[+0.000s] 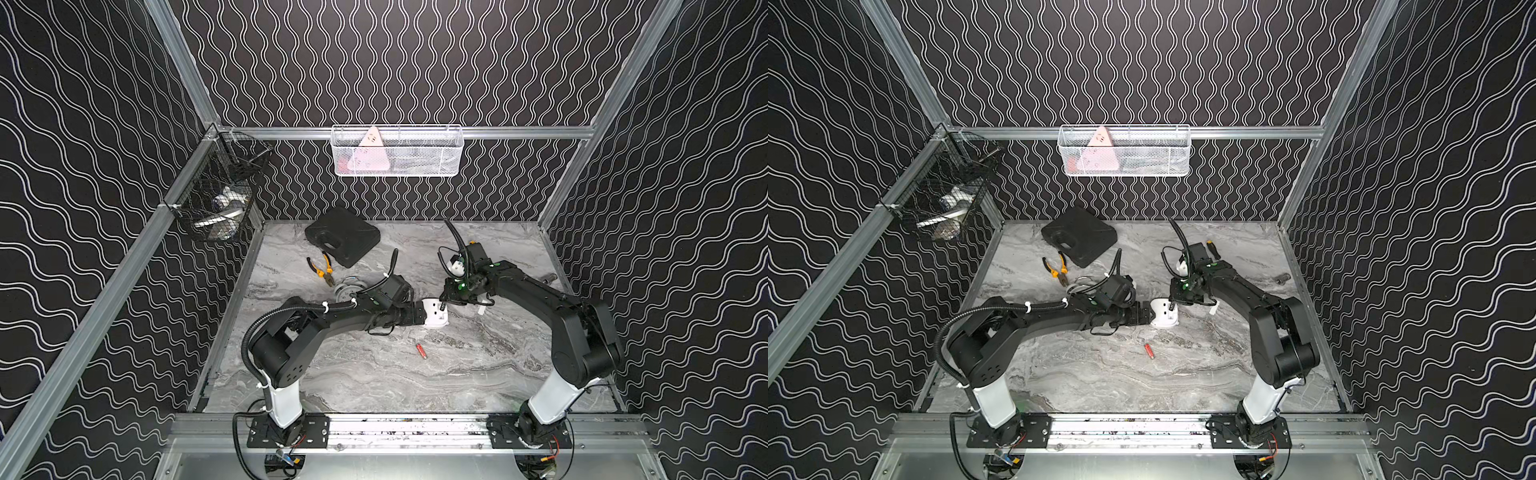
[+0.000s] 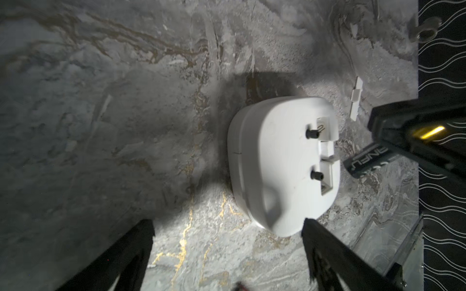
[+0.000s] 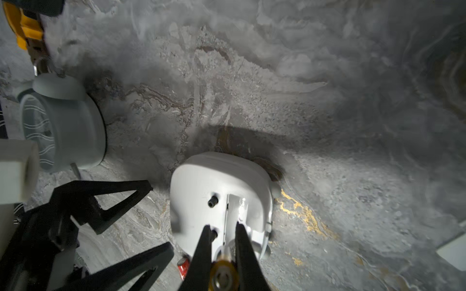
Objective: Insert the battery into the alarm
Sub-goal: Install the battery in the alarm.
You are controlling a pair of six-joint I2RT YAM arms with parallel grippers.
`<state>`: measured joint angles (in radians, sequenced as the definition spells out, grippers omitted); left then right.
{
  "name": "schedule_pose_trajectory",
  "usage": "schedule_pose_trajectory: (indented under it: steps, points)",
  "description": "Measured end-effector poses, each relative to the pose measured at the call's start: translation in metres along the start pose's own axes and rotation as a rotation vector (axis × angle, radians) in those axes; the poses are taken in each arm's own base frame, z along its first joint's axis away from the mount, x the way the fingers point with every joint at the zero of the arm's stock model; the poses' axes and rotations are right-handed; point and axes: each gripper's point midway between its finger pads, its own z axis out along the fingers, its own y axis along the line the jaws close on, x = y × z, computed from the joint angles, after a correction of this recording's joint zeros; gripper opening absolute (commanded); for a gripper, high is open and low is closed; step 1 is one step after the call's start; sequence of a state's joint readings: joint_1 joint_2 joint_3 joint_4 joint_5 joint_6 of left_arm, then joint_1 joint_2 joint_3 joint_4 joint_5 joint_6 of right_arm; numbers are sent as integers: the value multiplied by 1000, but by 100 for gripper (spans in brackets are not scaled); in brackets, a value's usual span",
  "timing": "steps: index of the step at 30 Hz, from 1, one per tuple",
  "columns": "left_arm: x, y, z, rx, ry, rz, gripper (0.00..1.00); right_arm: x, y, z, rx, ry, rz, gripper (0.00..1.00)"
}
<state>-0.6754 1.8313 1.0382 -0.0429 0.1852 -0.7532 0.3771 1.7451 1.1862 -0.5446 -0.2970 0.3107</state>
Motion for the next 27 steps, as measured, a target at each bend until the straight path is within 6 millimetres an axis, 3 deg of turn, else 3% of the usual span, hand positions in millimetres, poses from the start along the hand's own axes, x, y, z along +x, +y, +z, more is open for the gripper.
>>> schedule_pose_trajectory:
  steps: [6, 18, 24, 27]
  points:
    - [-2, -3, 2, 18, 7, 7, 96, 3, -1, 16, 23, 29, -30, 6]
    - [-11, 1, 7, 30, -11, -7, 87, -6, 4, 15, 52, 5, -89, 7]
    - [-15, -1, 11, 53, -28, -16, 81, 1, 6, 20, 58, 32, -111, 14]
    - [-15, 0, 12, 57, -32, -19, 81, 4, 7, 21, 60, 42, -117, 28]
